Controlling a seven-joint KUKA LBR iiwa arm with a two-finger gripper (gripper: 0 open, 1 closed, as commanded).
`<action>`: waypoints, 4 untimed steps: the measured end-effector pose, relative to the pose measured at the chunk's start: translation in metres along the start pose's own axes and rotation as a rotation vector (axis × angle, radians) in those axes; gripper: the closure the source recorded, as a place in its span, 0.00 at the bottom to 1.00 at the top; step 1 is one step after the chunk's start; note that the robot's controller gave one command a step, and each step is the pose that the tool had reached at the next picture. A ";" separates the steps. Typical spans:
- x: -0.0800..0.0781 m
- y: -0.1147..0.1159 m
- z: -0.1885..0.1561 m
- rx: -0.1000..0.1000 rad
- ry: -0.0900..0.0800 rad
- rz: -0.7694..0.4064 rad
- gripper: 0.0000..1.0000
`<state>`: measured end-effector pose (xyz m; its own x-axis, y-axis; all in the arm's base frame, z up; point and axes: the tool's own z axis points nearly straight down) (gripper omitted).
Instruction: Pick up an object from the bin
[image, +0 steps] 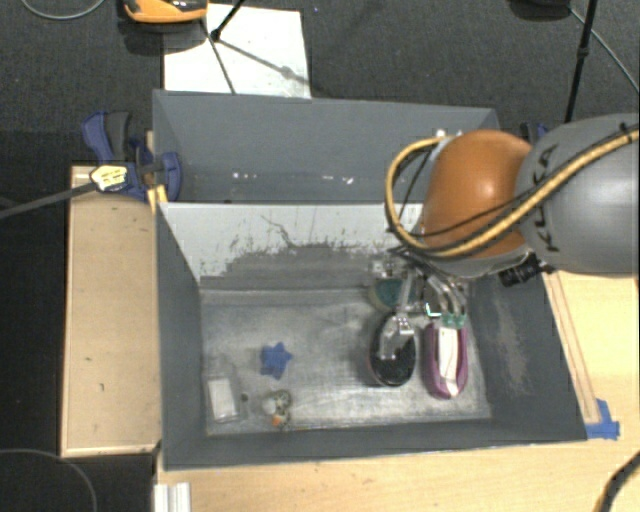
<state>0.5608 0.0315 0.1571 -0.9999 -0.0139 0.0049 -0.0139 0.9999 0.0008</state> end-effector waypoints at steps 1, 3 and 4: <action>0.045 -0.069 -0.048 0.004 -0.007 -0.022 0.00; -0.013 -0.031 0.073 0.002 -0.008 -0.028 0.00; -0.014 -0.033 0.072 0.002 -0.011 -0.025 1.00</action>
Offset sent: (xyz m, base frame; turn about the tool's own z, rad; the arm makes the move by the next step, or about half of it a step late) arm -0.0427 -0.0642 0.0452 -0.0303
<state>0.5746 -0.0009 0.0850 -0.9992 -0.0386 -0.0059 -0.0386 0.9993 -0.0011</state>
